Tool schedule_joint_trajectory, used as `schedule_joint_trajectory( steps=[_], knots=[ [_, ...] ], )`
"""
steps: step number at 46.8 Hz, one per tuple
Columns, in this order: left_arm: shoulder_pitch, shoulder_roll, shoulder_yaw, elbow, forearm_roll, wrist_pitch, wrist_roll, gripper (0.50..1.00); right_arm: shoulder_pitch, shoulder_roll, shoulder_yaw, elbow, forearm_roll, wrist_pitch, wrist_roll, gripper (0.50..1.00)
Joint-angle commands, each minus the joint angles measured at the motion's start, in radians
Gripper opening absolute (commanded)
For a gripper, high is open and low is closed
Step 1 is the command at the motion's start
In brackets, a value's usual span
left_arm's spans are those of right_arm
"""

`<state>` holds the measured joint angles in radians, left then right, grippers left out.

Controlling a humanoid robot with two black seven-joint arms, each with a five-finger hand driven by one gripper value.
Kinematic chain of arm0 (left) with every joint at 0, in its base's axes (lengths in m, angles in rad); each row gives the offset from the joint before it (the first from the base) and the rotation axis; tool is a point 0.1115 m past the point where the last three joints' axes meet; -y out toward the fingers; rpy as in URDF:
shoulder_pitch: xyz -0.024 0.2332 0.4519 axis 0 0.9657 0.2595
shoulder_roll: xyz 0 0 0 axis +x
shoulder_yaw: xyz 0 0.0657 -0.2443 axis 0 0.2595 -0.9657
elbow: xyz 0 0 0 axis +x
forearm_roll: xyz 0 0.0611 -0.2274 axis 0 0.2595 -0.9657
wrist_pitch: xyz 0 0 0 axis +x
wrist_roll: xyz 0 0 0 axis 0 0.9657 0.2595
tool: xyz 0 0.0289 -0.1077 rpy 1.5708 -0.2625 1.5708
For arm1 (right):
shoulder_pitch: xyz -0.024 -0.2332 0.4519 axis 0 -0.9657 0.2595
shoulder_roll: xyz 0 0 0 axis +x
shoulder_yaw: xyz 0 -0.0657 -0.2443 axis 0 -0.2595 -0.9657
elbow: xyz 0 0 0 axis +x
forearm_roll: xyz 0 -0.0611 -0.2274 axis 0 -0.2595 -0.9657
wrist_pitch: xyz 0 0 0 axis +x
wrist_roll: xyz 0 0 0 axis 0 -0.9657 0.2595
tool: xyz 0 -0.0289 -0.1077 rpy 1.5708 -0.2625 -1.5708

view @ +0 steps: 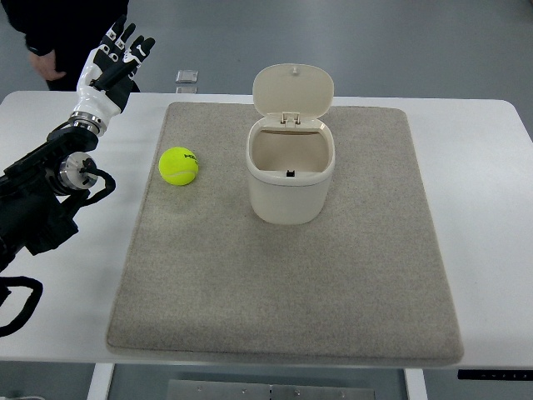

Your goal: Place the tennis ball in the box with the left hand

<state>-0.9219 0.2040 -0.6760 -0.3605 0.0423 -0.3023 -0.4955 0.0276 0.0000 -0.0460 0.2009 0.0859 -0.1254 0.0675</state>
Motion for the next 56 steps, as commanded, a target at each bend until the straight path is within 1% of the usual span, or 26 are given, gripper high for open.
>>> schedule_joint_trajectory(
  steps=[1,8,56],
  knots=[
    [0.002,0.0,0.003,0.001,-0.001,0.002,-0.001,0.988,0.0,0.0,0.0,0.0,0.0,0.001,0.0,0.901],
    [0.002,-0.001,0.003,0.0,-0.001,0.037,-0.001,0.988,0.0,0.0,0.0,0.0,0.0,0.0,0.0,0.901],
    [-0.002,-0.008,0.001,-0.002,-0.002,0.04,-0.001,0.988,0.0,0.0,0.0,0.0,0.0,0.001,0.0,0.901]
  ],
)
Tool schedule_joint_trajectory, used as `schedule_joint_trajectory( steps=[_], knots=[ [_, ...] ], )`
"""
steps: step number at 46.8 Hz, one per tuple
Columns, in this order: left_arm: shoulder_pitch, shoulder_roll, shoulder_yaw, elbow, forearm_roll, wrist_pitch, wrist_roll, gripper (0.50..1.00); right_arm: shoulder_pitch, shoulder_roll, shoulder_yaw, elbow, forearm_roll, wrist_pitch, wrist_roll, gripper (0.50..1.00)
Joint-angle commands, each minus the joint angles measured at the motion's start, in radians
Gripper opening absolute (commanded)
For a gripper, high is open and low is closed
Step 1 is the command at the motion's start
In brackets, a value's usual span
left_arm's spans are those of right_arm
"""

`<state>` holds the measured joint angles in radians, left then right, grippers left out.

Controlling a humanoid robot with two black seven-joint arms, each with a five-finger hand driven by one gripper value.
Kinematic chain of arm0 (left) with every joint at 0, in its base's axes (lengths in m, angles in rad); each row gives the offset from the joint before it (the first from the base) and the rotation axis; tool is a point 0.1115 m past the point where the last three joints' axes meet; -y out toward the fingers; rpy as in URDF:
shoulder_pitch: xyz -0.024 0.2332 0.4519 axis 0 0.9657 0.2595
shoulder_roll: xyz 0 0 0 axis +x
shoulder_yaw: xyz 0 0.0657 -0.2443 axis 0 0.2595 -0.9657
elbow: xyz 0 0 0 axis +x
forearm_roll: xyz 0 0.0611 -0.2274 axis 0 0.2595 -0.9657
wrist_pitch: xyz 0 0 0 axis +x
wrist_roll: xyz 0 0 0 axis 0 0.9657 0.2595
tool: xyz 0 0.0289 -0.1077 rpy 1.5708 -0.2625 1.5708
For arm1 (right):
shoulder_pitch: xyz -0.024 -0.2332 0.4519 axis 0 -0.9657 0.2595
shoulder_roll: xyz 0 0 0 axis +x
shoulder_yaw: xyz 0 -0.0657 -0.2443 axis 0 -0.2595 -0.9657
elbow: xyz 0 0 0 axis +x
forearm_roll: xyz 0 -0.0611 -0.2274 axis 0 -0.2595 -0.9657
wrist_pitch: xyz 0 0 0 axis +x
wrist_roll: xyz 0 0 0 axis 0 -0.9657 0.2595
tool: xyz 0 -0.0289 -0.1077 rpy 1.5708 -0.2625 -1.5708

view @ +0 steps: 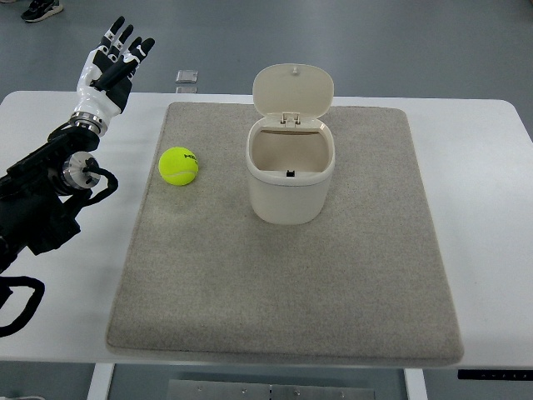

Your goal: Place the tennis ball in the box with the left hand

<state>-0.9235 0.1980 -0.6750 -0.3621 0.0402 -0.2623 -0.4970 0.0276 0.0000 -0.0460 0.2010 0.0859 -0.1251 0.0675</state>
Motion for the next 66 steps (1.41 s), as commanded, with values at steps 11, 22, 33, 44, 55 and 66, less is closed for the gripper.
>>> schedule_joint_trajectory(
  steps=[11,22,33,44,55,66],
  knots=[
    [0.0,-0.002,0.002,0.0,0.0,0.0,0.0,0.988,0.0,0.0,0.0,0.0,0.0,-0.001,0.0,0.901],
    [0.0,-0.008,0.003,-0.001,0.001,0.0,0.0,0.988,0.0,0.0,0.0,0.0,0.0,-0.001,0.0,0.901],
    [-0.023,-0.002,0.104,-0.043,0.136,-0.089,0.008,0.988,0.0,0.0,0.0,0.0,0.0,0.001,0.0,0.901],
    [-0.092,0.101,0.36,-0.063,0.222,-0.152,0.014,0.988,0.0,0.0,0.0,0.0,0.0,-0.001,0.0,0.901],
    [-0.138,0.192,0.477,-0.063,0.233,-0.232,0.015,0.988,0.0,0.0,0.0,0.0,0.0,0.001,0.0,0.901],
    [-0.242,0.239,0.739,-0.061,0.253,-0.313,0.014,0.988,0.0,0.0,0.0,0.0,0.0,0.001,0.0,0.901]
  ],
)
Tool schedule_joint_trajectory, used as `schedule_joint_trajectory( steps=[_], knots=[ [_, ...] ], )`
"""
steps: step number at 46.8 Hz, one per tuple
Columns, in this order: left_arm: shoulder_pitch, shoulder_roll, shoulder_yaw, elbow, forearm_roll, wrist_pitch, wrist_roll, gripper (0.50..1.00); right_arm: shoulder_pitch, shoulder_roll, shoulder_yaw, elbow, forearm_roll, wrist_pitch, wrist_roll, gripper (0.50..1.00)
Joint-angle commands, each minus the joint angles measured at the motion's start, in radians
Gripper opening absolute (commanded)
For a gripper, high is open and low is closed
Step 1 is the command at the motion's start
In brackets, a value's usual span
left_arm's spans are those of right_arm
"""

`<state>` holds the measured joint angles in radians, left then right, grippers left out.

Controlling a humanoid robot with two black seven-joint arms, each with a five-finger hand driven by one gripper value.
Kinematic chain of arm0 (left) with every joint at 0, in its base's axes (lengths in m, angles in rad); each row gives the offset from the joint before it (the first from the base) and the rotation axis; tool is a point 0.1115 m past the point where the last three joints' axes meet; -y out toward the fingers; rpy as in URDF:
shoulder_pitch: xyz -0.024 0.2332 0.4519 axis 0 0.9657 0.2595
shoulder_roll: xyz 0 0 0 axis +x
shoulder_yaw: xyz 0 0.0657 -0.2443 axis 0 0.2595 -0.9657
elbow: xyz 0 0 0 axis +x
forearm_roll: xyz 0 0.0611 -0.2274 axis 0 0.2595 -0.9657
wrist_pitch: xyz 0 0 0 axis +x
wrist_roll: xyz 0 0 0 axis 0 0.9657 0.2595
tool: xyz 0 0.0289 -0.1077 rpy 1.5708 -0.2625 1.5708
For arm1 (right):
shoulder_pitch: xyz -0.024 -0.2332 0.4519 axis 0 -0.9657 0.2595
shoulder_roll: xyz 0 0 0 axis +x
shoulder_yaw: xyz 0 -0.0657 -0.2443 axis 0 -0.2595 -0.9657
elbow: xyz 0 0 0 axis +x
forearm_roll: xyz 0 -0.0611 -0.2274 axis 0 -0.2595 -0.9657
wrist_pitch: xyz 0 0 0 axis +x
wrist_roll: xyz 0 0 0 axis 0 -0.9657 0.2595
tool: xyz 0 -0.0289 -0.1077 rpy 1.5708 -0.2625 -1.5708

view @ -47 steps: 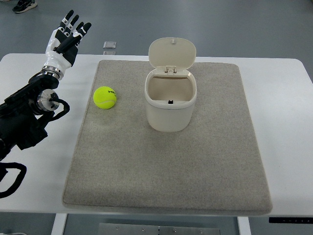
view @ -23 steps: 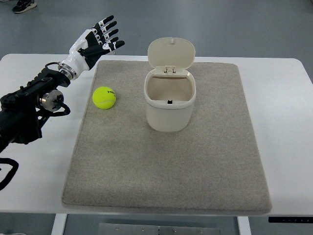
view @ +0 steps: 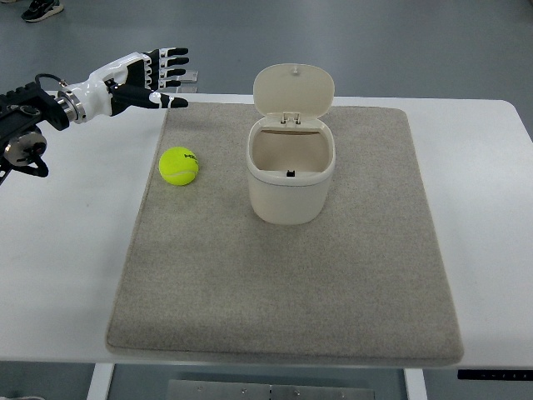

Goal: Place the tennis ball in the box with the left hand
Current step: 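Reach the left hand forward over the yellow-green tennis ball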

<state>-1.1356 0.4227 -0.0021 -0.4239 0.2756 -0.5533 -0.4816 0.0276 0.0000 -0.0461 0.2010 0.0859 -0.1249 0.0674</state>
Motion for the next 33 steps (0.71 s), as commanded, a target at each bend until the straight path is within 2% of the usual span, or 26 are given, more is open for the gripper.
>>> schedule_joint_trajectory(
  steps=[1,12,22,33],
  knots=[
    [-0.044,0.016,0.088,0.001,0.033,-0.03,-0.002,0.988,0.0,0.0,0.0,0.0,0.0,0.001,0.0,0.901],
    [-0.131,0.028,0.156,-0.003,0.24,-0.053,-0.003,0.988,0.0,0.0,0.0,0.0,0.0,-0.001,0.0,0.901],
    [-0.127,0.024,0.166,-0.003,0.269,-0.058,-0.003,0.988,0.0,0.0,0.0,0.0,0.0,-0.001,0.0,0.901],
    [-0.124,0.016,0.174,-0.004,0.458,-0.058,-0.009,0.986,0.0,0.0,0.0,0.0,0.0,-0.001,0.0,0.901]
  ],
)
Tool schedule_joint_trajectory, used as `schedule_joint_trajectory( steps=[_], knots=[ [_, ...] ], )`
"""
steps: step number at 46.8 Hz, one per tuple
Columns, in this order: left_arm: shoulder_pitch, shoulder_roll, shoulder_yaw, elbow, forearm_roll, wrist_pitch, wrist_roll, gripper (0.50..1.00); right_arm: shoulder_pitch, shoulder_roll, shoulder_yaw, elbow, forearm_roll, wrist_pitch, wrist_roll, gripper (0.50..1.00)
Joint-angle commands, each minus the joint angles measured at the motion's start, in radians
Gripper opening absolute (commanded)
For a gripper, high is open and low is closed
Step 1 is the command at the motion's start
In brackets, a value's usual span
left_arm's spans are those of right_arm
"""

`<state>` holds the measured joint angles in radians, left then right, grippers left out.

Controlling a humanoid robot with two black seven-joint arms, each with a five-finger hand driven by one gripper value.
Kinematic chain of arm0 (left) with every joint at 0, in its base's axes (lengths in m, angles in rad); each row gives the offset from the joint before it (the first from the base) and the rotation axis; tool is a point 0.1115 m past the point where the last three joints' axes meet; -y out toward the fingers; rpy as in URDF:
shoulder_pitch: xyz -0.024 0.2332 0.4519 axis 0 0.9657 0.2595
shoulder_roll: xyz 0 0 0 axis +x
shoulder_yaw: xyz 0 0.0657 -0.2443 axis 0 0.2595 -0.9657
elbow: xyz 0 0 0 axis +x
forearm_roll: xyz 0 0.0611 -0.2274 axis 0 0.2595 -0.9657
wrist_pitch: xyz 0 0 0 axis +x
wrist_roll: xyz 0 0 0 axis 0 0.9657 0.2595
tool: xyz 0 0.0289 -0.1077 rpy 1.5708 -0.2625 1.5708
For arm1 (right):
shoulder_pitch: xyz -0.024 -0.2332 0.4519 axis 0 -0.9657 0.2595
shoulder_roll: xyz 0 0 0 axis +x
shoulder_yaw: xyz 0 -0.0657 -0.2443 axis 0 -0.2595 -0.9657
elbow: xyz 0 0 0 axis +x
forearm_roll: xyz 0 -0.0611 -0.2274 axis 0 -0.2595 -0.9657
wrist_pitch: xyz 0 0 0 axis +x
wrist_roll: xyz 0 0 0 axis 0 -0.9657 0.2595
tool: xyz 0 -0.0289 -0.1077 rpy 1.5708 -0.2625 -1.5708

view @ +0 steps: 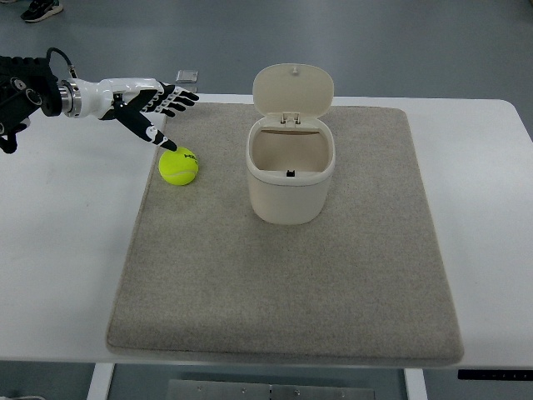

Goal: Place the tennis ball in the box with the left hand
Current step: 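Reach the left hand forward over the yellow-green tennis ball, then lower the left hand around the tennis ball and close fingers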

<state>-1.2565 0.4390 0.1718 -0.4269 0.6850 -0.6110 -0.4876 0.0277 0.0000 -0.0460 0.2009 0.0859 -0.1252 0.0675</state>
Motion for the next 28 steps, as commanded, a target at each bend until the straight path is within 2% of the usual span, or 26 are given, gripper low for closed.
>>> schedule_joint_trajectory(
  steps=[1,10,22,28],
  knots=[
    [-0.004,0.001,0.0,-0.006,0.062,0.0,-0.005,0.988,0.0,0.0,0.0,0.0,0.0,-0.001,0.0,0.901],
    [-0.038,0.032,-0.002,-0.119,0.175,0.0,-0.005,0.986,0.0,0.0,0.0,0.0,0.0,0.001,0.0,0.901],
    [-0.046,0.043,0.0,-0.144,0.27,0.002,-0.006,0.984,0.0,0.0,0.0,0.0,0.0,-0.001,0.0,0.901],
    [-0.049,0.041,-0.002,-0.144,0.343,0.036,-0.009,0.981,0.0,0.0,0.0,0.0,0.0,-0.001,0.0,0.901]
  ],
)
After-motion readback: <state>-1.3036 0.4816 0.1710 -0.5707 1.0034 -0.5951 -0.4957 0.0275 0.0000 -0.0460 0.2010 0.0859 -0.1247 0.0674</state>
